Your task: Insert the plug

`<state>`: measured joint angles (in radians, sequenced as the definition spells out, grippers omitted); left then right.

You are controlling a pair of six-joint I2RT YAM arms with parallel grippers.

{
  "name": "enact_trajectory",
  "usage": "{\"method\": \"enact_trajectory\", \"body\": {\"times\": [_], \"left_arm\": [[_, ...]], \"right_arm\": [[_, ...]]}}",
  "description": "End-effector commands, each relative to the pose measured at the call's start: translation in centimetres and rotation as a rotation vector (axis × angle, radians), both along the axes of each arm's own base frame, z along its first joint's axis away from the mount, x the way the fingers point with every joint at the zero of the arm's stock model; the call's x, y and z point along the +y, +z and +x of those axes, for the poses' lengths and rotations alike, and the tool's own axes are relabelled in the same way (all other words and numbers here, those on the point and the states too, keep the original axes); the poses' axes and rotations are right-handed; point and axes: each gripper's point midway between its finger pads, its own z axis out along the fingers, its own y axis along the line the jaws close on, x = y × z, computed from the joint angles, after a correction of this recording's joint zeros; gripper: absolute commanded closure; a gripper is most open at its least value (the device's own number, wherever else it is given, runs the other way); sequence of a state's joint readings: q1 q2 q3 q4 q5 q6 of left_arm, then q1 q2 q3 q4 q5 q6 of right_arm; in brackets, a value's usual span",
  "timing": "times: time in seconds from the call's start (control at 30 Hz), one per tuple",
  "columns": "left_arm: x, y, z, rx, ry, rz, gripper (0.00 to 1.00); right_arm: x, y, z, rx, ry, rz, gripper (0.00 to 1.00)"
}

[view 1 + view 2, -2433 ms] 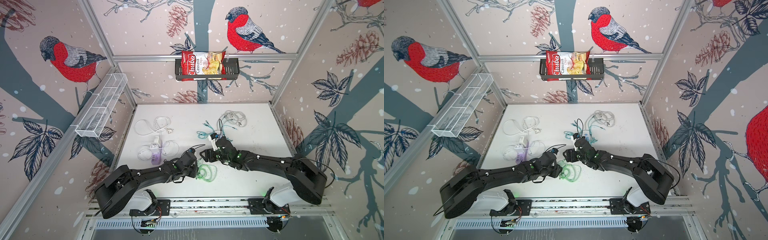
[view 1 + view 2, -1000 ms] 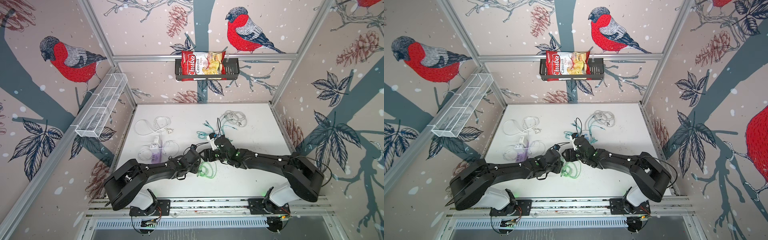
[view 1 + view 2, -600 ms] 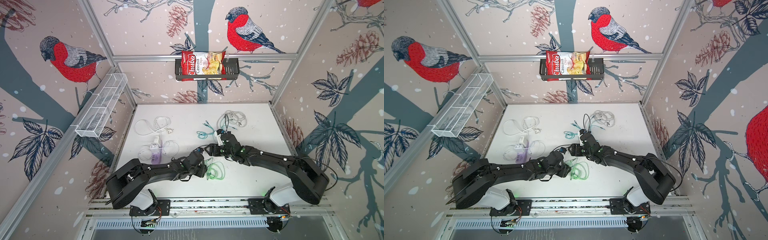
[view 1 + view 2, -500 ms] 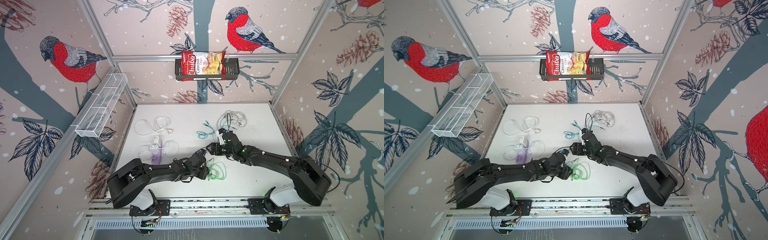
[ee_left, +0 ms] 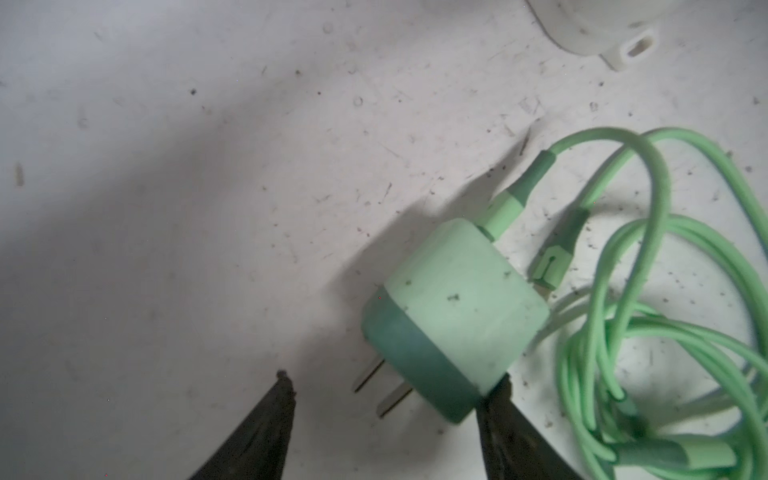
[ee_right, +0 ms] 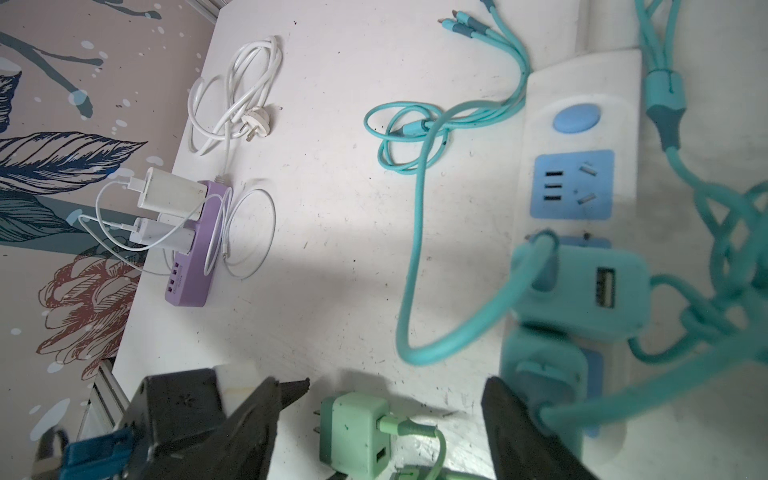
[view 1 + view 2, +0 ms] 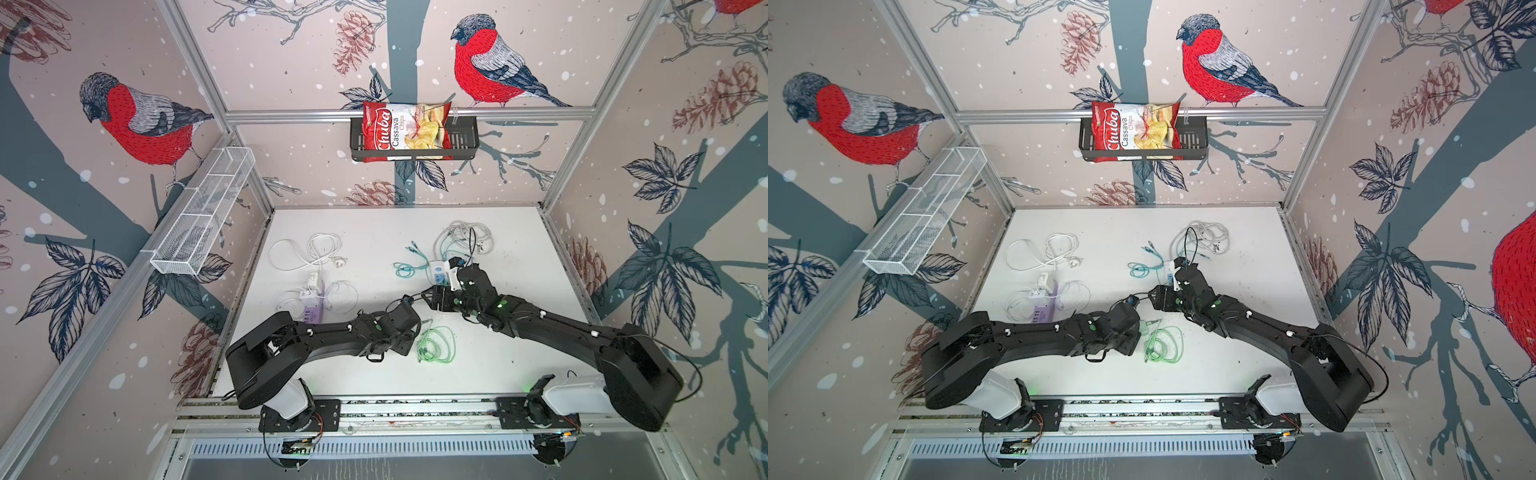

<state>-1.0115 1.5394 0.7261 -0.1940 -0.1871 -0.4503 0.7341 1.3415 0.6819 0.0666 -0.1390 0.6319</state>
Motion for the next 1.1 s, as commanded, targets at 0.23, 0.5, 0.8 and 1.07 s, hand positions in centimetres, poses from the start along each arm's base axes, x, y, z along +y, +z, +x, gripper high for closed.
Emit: {"method": "enact_trajectory", "body": {"times": [0.23,0.5,0.8,1.07], "left_arm": [[-1.7,1.4,1.4,-0.141,-0.175,0.032,0.33],[-2.2,1.8,1.8,-0.235,-0.303,0.087,0.31],[-3.4,1.5,2.2,-0.247,-0.382,0.114,0.3],[-4.5,-0.1,0.9,-0.138,-0.451,0.112,0.32]], "right_arm": [[0.1,0.2,-0.2,-0.002,0.015,0.0,0.23],[-0.4,1.3,-0.5,-0.025,0.013,0.008,0.23],[-1.5,2.9,-1.0,-0.052,0.002,0.044,0.23],[-2.9,3.4,-1.2,-0.065,-0.024,0.058,0.22]]}}
